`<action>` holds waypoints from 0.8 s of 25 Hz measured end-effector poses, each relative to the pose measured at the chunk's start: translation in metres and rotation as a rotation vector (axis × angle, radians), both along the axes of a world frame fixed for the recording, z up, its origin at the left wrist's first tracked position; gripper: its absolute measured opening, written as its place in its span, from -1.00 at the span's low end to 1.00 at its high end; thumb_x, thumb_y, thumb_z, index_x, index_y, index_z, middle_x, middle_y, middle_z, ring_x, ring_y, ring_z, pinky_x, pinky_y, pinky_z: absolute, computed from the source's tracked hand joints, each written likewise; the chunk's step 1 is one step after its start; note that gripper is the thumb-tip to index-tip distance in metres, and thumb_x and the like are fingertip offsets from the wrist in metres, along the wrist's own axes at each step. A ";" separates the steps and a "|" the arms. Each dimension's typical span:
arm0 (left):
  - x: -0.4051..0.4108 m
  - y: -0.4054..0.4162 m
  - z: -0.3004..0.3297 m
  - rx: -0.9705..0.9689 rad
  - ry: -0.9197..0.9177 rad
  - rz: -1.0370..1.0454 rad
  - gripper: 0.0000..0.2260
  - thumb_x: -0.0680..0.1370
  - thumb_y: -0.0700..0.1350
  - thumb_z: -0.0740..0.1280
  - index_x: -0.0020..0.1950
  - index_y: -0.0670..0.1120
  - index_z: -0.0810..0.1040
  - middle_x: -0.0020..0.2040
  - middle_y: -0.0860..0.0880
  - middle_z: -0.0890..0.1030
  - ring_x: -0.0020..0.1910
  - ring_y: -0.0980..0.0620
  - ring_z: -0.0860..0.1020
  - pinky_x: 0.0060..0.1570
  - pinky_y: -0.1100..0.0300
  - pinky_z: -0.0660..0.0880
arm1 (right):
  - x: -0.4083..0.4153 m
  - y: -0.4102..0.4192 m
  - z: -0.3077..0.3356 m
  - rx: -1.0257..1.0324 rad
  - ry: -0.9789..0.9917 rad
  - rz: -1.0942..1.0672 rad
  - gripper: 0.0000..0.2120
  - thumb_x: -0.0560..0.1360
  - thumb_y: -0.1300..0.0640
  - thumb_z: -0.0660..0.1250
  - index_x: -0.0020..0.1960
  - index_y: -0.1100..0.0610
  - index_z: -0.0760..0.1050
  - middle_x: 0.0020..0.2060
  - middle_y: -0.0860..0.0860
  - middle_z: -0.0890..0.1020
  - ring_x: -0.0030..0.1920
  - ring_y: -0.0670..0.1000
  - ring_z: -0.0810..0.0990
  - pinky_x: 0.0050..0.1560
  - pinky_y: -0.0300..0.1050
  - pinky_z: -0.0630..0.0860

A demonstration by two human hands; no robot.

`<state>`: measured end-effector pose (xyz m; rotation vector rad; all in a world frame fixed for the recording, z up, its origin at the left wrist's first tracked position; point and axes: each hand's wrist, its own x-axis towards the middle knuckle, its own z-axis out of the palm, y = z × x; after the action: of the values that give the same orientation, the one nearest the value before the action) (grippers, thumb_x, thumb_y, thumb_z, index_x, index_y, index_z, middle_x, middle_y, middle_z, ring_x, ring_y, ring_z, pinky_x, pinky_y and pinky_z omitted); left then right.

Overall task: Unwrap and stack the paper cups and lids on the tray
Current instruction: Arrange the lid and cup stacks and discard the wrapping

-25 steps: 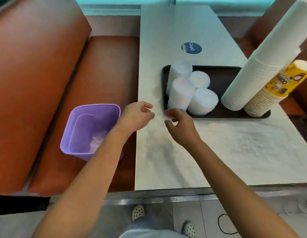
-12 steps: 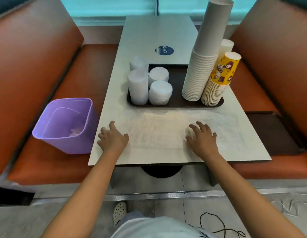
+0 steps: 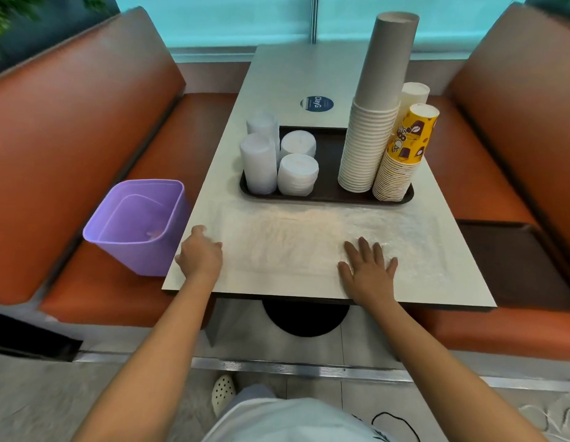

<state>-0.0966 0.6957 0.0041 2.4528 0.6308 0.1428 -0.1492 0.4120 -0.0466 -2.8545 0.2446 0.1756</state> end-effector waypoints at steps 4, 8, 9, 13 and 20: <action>-0.002 -0.007 0.008 0.174 -0.188 0.002 -0.76 0.58 -0.14 0.30 0.23 -0.09 0.57 0.32 -0.07 0.51 0.23 -0.15 0.46 0.23 -0.06 0.28 | -0.005 0.002 -0.001 0.032 -0.058 -0.023 -0.52 0.62 -0.10 0.01 0.52 -0.06 0.12 0.54 0.01 0.07 0.53 0.14 -0.09 0.43 0.30 -0.19; 0.003 -0.015 0.019 0.210 -0.365 0.011 -0.78 0.57 -0.13 0.32 0.19 -0.09 0.61 0.38 -0.09 0.41 0.29 -0.14 0.39 0.24 -0.10 0.29 | -0.004 0.001 -0.002 0.025 -0.072 -0.036 -0.45 0.54 -0.19 -0.14 0.49 -0.08 0.17 0.52 0.00 0.11 0.52 0.15 -0.05 0.41 0.32 -0.16; 0.004 -0.016 0.021 0.197 -0.387 0.005 -0.79 0.56 -0.13 0.32 0.17 -0.09 0.62 0.32 -0.10 0.46 0.25 -0.13 0.42 0.20 -0.08 0.32 | -0.004 0.001 -0.002 0.012 -0.085 -0.032 -0.38 0.48 -0.22 -0.20 0.48 -0.09 0.19 0.51 0.00 0.14 0.51 0.16 -0.01 0.41 0.31 -0.11; 0.008 -0.024 0.041 -0.082 -0.446 -0.088 -0.78 0.57 -0.18 0.27 0.18 -0.15 0.61 0.09 -0.11 0.63 0.00 -0.10 0.58 0.01 0.10 0.51 | -0.004 0.000 -0.004 -0.006 -0.127 -0.024 -0.23 0.35 -0.27 -0.32 0.46 -0.11 0.23 0.49 -0.01 0.19 0.49 0.16 0.06 0.39 0.28 -0.04; 0.002 -0.102 0.094 -0.295 -0.434 -0.320 -0.69 0.45 -0.31 0.32 0.19 -0.18 0.55 -0.11 -0.04 0.56 -0.13 0.04 0.52 -0.12 0.44 0.36 | -0.001 0.000 0.001 -0.047 -0.003 0.002 -0.51 0.59 -0.20 -0.06 0.50 -0.14 0.11 0.53 -0.03 0.08 0.51 0.14 -0.02 0.40 0.26 -0.04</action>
<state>-0.0946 0.5939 0.0986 2.1067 0.0611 0.4078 -0.1501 0.4123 -0.0460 -2.9017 0.2485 0.1684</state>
